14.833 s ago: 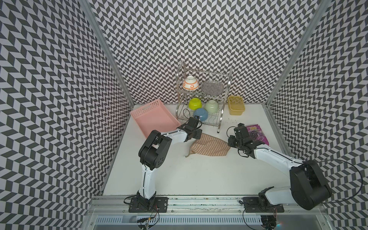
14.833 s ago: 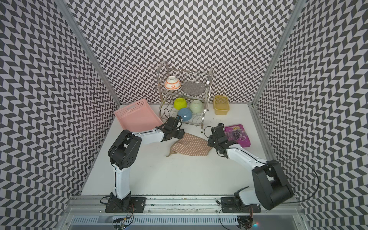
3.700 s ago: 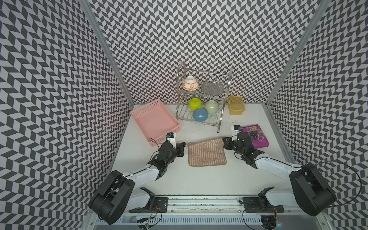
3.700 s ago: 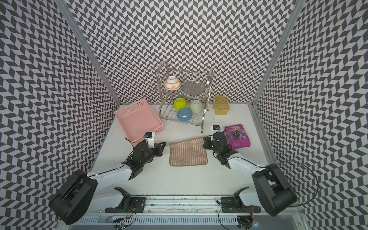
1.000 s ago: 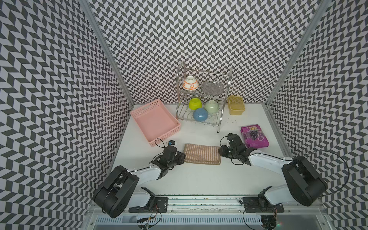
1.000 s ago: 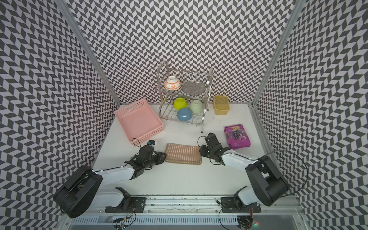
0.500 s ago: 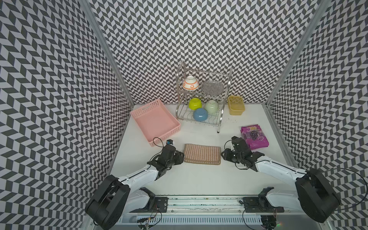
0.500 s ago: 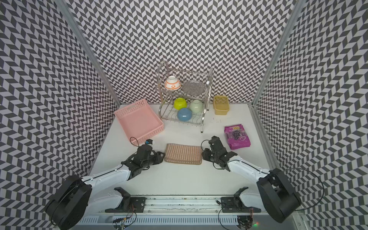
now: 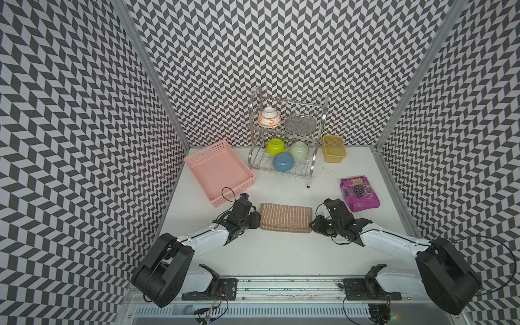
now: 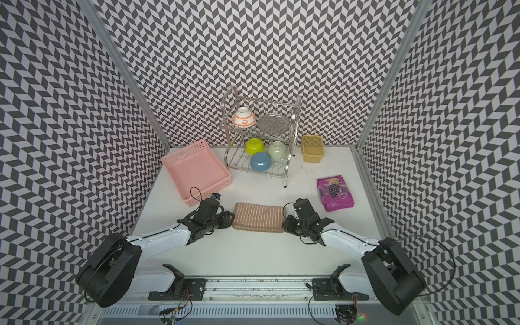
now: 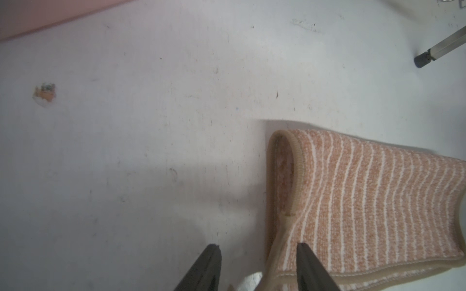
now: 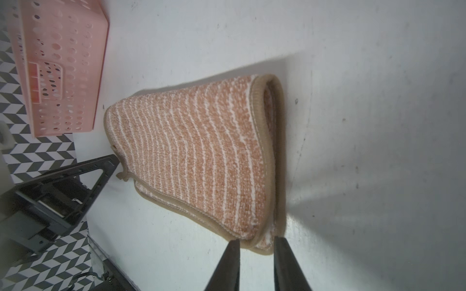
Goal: Fold the square dishcloth
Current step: Fold the cleaning item at the center of the board, then smooth out the cleaning item at the center of the board.
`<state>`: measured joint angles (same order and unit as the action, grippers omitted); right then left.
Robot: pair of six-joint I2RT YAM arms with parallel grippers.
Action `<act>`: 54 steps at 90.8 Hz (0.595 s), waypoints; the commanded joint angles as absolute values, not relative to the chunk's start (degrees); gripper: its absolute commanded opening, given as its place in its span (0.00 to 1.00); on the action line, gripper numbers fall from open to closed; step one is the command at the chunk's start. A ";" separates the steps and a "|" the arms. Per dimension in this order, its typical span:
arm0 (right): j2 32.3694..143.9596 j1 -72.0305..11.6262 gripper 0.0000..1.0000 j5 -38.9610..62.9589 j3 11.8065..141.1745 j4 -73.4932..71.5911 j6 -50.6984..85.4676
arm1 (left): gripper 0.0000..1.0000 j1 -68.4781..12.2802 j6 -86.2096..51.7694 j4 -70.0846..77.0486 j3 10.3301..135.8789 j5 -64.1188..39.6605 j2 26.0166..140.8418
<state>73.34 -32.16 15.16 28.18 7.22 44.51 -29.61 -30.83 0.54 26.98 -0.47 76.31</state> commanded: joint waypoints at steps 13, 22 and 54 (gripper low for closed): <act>75.00 -32.96 0.24 15.96 28.46 3.77 45.04 | 0.49 -29.41 -30.44 -0.30 26.92 -1.50 77.11; 75.76 -33.00 0.24 15.88 28.64 3.41 45.00 | 0.45 -29.36 -31.03 0.65 25.89 -3.41 77.12; 77.31 -33.14 0.22 15.19 28.74 2.71 45.00 | 0.22 -29.37 -32.16 0.80 24.93 -4.54 76.45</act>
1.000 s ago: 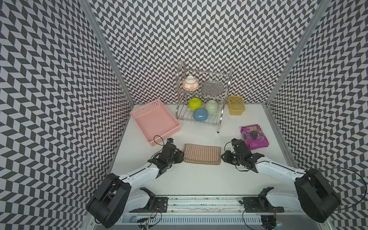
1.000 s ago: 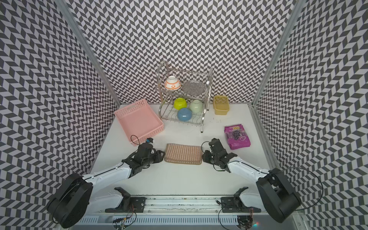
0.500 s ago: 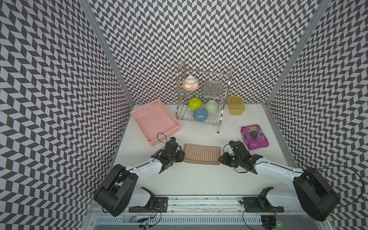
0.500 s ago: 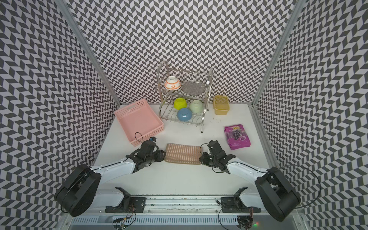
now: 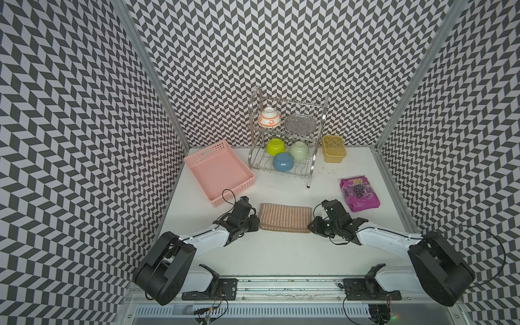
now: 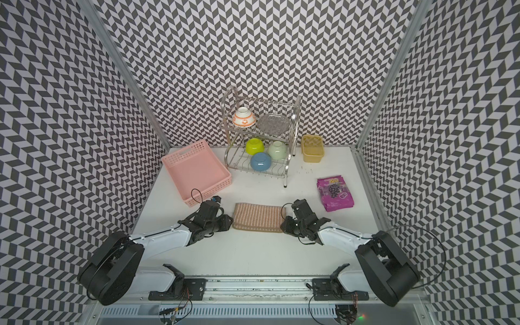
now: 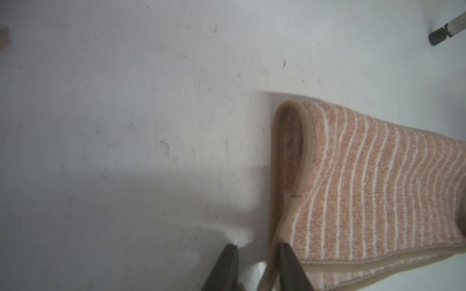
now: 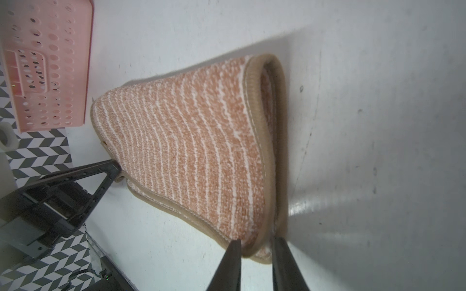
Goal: Fold the square dishcloth
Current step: Smooth out the cleaning item at the center of the board.
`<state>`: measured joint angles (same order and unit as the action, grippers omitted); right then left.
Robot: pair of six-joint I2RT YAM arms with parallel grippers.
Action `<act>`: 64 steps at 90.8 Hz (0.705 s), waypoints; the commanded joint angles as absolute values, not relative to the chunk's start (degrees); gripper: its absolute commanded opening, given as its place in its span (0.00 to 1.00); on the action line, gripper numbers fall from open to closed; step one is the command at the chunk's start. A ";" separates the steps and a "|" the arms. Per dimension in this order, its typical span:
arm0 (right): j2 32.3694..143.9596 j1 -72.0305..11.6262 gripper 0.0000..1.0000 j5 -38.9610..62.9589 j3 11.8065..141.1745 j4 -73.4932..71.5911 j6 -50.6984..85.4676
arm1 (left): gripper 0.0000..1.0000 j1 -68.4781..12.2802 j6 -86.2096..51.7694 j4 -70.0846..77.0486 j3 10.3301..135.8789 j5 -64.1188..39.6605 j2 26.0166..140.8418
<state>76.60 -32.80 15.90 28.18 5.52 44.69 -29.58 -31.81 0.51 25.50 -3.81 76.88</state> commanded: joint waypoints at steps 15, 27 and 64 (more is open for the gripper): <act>78.45 -33.13 0.17 15.65 28.78 1.73 45.18 | 0.12 -29.38 -32.19 0.86 25.35 -4.97 76.42; 78.48 -33.13 0.20 16.41 29.06 1.40 45.31 | 0.03 -29.38 -32.27 0.52 25.52 -5.21 76.17; 79.93 -33.22 0.22 15.74 30.32 1.32 44.83 | 0.00 -29.39 -32.40 -0.17 26.08 -6.66 75.12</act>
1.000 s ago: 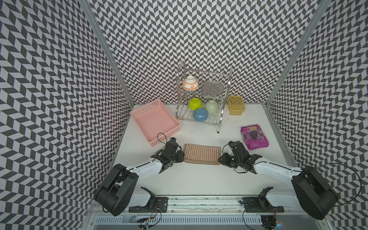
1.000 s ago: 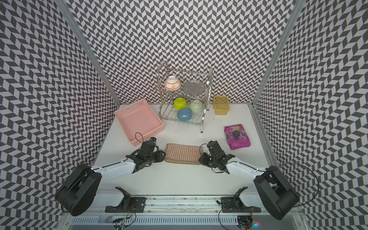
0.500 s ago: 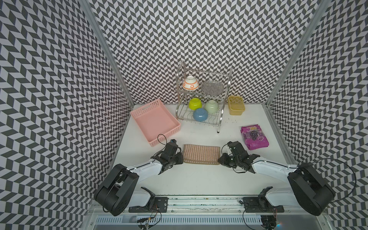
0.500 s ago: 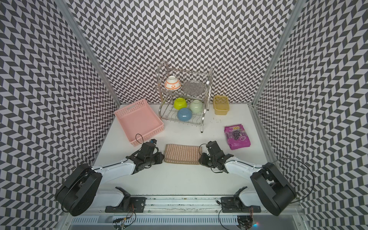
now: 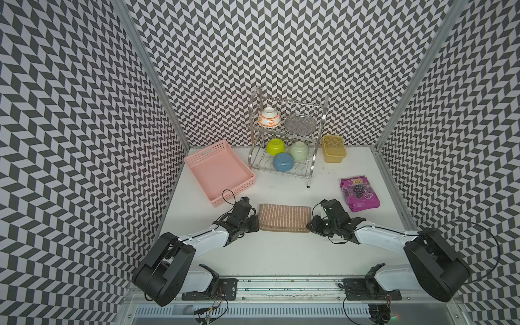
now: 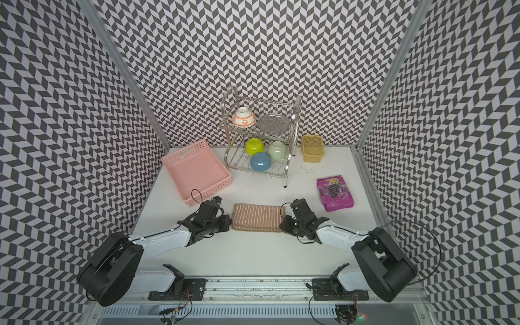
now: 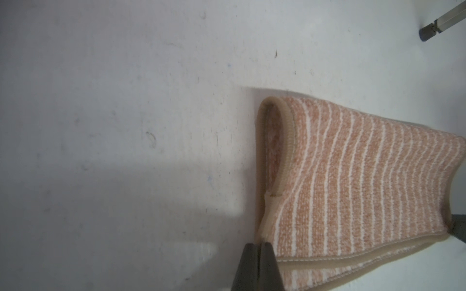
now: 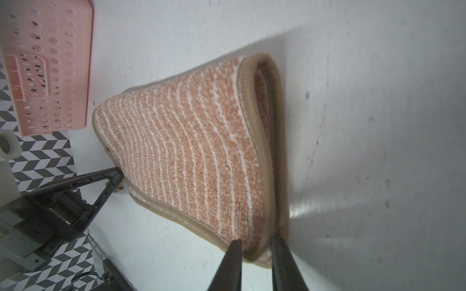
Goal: Fold the square dishcloth
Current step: Smooth out the cleaning item at the center of the board.
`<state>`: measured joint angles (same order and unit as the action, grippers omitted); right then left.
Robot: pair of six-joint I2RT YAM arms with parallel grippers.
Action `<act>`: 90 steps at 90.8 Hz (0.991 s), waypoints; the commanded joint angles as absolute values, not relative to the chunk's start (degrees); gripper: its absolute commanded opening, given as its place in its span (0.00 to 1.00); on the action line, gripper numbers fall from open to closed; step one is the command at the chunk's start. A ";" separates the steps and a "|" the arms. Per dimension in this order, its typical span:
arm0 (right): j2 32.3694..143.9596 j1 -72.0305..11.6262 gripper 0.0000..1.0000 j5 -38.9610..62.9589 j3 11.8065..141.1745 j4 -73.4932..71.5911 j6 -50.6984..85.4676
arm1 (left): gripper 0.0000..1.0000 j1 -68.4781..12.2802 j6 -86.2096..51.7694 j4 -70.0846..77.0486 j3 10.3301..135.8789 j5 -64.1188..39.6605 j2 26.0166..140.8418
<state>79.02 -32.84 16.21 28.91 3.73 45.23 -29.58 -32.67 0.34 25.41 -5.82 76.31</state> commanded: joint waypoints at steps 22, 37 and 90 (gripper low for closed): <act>79.70 -33.18 0.12 12.05 32.51 4.55 43.40 | 0.00 -29.36 -32.34 0.41 26.42 -7.17 75.65; 80.16 -32.76 0.03 9.44 34.62 6.54 41.87 | 0.00 -29.43 -32.97 2.37 26.53 -8.62 76.16; 79.35 -31.79 0.19 6.84 37.23 11.00 39.12 | 0.00 -29.75 -34.83 -0.89 27.88 -9.64 72.44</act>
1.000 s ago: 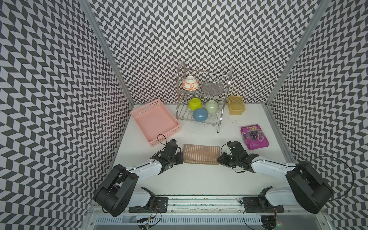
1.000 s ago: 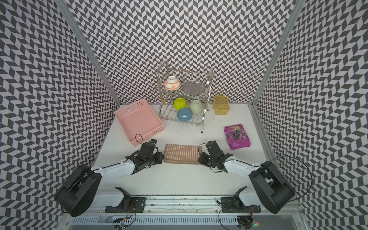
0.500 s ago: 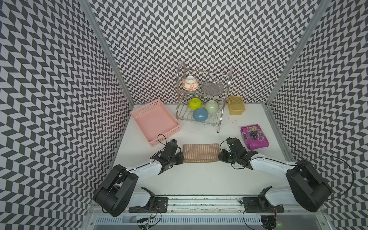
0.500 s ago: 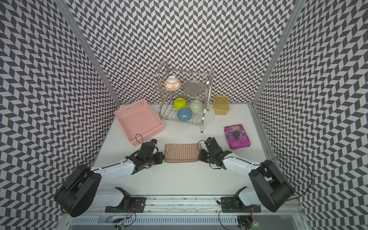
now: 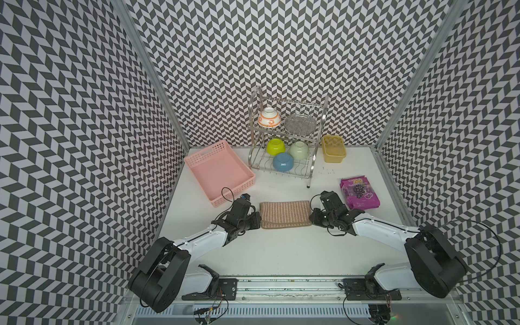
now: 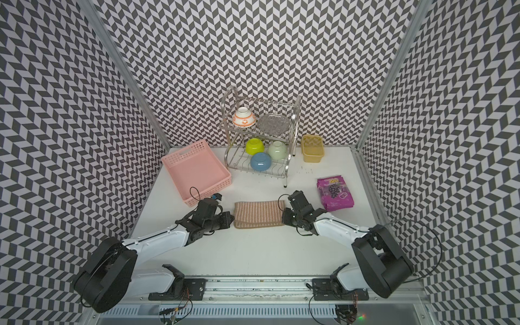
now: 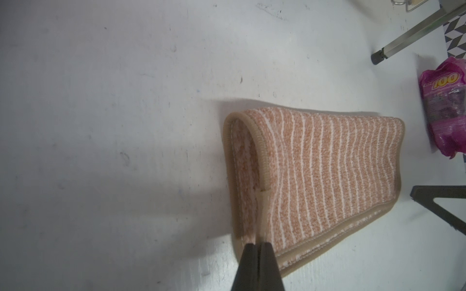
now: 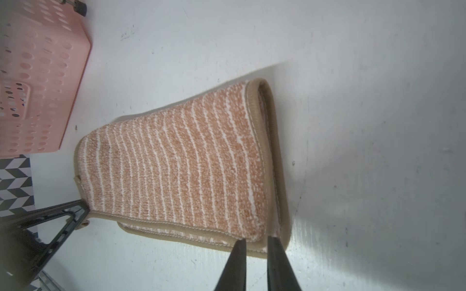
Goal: Fold the square dishcloth
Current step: Smooth out the cleaning item at the center of the board.
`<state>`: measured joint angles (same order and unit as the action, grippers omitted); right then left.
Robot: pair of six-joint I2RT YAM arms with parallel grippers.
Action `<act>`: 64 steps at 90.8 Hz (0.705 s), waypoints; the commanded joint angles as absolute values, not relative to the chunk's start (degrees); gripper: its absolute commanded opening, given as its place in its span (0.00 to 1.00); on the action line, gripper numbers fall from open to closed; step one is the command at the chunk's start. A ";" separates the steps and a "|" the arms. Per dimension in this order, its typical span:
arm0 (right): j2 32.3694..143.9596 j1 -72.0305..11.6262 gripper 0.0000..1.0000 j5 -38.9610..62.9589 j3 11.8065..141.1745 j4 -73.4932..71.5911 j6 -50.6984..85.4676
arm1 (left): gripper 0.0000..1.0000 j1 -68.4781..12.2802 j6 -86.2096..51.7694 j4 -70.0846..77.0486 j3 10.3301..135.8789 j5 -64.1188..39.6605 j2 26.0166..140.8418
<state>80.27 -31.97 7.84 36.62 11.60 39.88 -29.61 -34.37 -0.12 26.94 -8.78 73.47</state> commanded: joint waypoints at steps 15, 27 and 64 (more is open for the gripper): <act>80.18 -31.77 0.20 7.99 37.20 9.78 39.84 | 0.00 -29.71 -35.10 -0.70 27.75 -9.98 72.44; 81.05 -31.81 0.24 8.14 36.84 8.79 40.33 | 0.00 -29.71 -35.22 -0.53 27.60 -10.33 72.56; 83.48 -31.86 0.25 6.80 37.18 6.98 40.56 | 0.00 -29.71 -35.34 0.23 26.94 -10.63 73.18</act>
